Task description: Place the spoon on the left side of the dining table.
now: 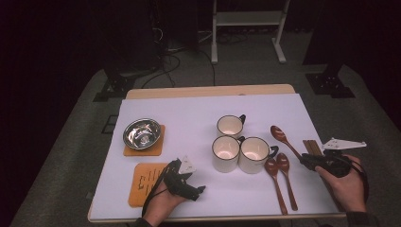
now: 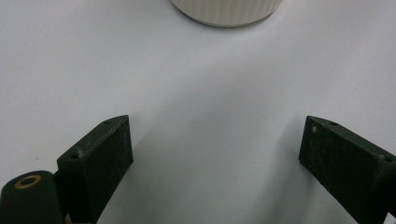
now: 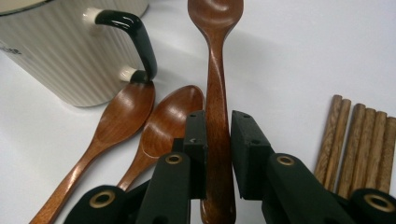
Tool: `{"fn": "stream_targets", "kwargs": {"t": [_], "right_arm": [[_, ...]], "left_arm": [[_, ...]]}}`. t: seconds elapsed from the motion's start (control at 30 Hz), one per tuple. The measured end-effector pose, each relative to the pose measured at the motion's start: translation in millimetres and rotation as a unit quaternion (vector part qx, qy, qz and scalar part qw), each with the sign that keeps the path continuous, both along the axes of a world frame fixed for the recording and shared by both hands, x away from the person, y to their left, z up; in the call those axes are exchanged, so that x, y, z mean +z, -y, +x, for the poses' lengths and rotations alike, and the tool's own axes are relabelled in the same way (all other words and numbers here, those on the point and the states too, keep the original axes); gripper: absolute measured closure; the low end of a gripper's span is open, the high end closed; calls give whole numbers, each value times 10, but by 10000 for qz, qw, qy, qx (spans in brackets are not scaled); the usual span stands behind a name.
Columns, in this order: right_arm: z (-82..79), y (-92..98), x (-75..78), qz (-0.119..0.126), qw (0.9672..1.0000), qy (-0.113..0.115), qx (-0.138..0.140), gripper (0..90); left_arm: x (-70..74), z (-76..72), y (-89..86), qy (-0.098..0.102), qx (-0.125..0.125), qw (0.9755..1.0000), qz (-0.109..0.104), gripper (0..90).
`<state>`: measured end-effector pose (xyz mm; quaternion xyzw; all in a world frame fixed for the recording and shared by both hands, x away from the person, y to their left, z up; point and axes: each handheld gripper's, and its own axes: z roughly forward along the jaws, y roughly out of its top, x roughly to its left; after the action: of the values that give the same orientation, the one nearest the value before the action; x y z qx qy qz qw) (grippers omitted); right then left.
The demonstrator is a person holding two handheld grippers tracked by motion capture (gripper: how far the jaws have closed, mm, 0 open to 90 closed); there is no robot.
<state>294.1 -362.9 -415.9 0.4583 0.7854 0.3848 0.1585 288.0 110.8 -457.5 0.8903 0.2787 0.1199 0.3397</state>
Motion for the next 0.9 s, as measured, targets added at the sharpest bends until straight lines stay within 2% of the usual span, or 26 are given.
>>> {"fn": "stream_targets", "kwargs": {"t": [0.9], "right_arm": [[70, -149, 172, 60, 9993, 189, 331, 761]], "left_arm": [[0, 0, 0, 4, 1, 10000, 0, 87]]}}
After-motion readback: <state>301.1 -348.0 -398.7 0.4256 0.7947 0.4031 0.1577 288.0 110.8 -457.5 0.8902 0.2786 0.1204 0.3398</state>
